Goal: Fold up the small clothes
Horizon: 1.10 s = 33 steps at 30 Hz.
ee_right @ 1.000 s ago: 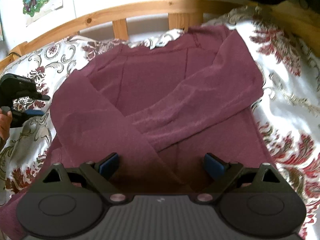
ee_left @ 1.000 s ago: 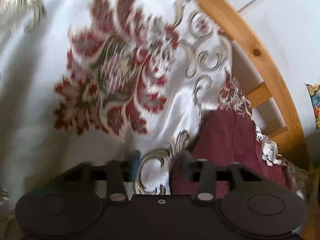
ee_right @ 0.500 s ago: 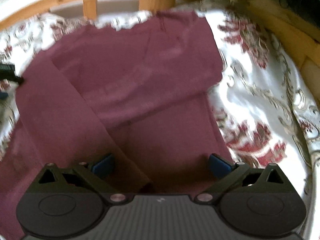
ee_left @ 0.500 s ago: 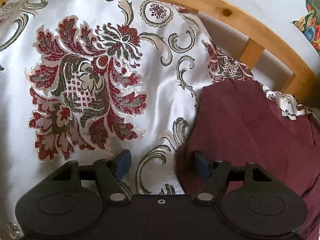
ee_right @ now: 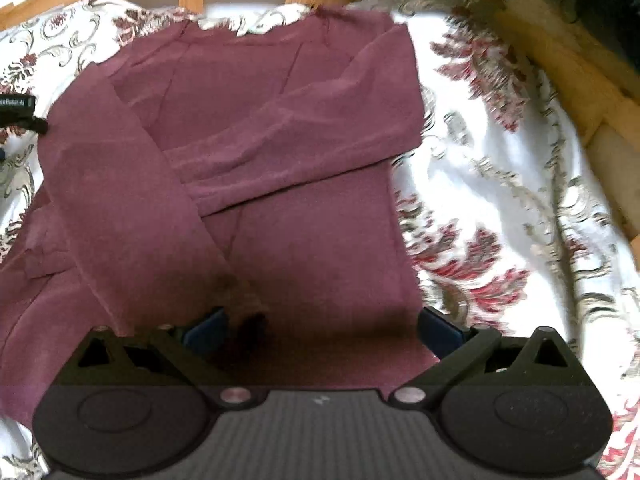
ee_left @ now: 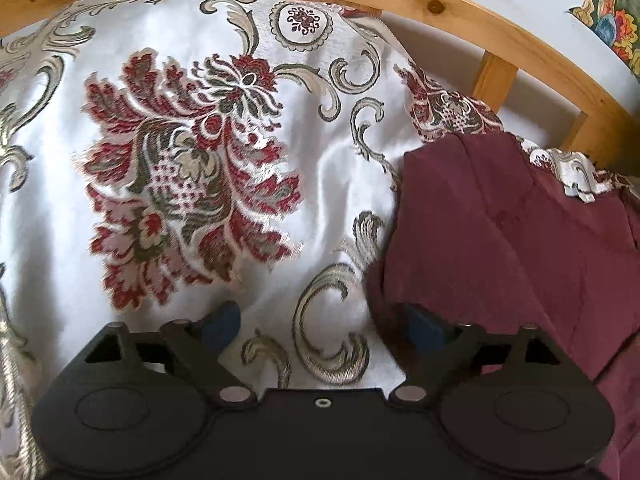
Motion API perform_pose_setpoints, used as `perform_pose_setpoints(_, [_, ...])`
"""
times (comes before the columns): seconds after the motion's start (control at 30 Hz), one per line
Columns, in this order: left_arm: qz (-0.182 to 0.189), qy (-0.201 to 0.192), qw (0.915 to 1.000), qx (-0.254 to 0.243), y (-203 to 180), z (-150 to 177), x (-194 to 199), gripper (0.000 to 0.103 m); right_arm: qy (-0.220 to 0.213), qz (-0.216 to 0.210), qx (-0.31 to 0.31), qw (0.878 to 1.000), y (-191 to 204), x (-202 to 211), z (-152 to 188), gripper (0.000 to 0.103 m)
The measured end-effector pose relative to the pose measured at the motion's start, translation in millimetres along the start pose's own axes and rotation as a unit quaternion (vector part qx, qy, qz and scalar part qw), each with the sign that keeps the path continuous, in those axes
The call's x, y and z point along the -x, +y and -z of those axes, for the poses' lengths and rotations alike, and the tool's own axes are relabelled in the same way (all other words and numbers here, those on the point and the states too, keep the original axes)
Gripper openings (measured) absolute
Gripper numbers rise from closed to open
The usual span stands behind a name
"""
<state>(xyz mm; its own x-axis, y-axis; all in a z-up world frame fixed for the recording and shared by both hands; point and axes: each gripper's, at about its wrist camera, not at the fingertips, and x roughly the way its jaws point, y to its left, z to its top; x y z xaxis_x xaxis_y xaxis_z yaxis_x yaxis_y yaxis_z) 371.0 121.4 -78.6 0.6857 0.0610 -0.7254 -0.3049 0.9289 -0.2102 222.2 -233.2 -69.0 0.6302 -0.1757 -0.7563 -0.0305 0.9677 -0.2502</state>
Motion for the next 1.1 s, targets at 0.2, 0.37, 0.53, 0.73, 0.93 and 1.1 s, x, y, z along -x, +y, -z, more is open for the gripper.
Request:
perform_pose_setpoints(0.2, [0.001, -0.001, 1.0000, -0.008, 2, 11, 30, 0.100, -0.067, -0.018, -0.018, 0.997, -17, 40, 2, 0.103])
perform_pose_setpoints(0.37, [0.026, -0.034, 0.9977, -0.052, -7, 25, 71, 0.102, -0.129, -0.032, -0.029, 0.991, -26, 74, 9, 0.103])
perform_pose_setpoints(0.53, [0.057, -0.059, 0.9912, -0.104, -19, 50, 109, 0.102, -0.141, -0.040, -0.059, 0.987, -37, 80, 12, 0.103])
perform_pose_setpoints(0.73, [0.082, -0.070, 0.9830, -0.149, -32, 80, 140, 0.102, -0.136, -0.044, -0.084, 0.986, -44, 82, 19, 0.103])
perform_pose_setpoints(0.93, [0.107, -0.036, 0.9844, -0.135, -30, 91, 145, 0.102, -0.141, -0.049, -0.086, 0.985, -45, 92, 33, 0.103])
perform_pose_setpoints(1.1, [0.120, -0.032, 0.9818, -0.144, -31, 99, 152, 0.102, -0.160, -0.123, -0.035, 0.979, -33, 102, 40, 0.103])
